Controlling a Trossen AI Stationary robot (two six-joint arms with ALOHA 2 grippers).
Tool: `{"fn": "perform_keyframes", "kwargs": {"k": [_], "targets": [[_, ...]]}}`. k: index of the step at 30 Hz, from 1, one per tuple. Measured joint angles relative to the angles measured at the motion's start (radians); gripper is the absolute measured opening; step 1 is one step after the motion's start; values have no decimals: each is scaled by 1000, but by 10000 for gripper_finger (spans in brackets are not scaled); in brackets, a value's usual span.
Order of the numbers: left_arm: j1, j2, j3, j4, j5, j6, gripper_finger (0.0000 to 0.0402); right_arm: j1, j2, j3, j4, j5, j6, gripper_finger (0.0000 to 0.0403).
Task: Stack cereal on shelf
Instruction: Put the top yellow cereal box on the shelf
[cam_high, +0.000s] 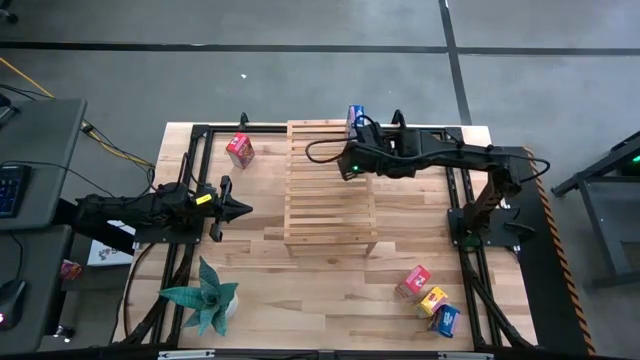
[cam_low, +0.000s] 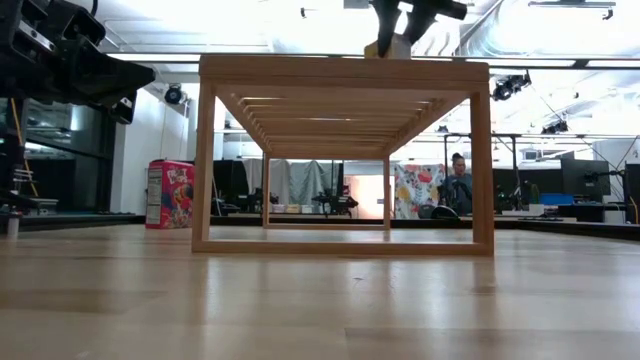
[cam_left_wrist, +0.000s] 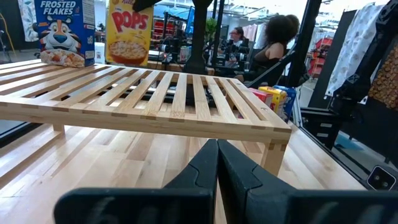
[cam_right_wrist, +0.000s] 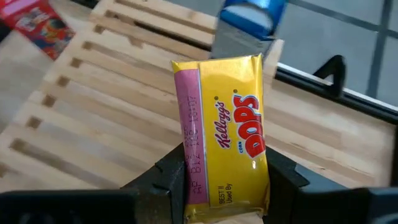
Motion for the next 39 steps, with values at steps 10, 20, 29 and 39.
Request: {"fn": "perform_keyframes", "kwargs": {"k": [10, 20, 29, 39], "targets": [[0, 0, 0, 0, 0, 0, 0, 0, 0, 0, 23, -44, -65, 134], [0, 0, 0, 0, 0, 0, 0, -16, 0, -1, 21, -26, -43, 134], [0, 0, 0, 0, 0, 0, 0, -19, 0, -1, 20, -13, -52, 134], [0, 0, 0, 0, 0, 0, 0, -19, 0, -1, 20, 4, -72, 134]]}}
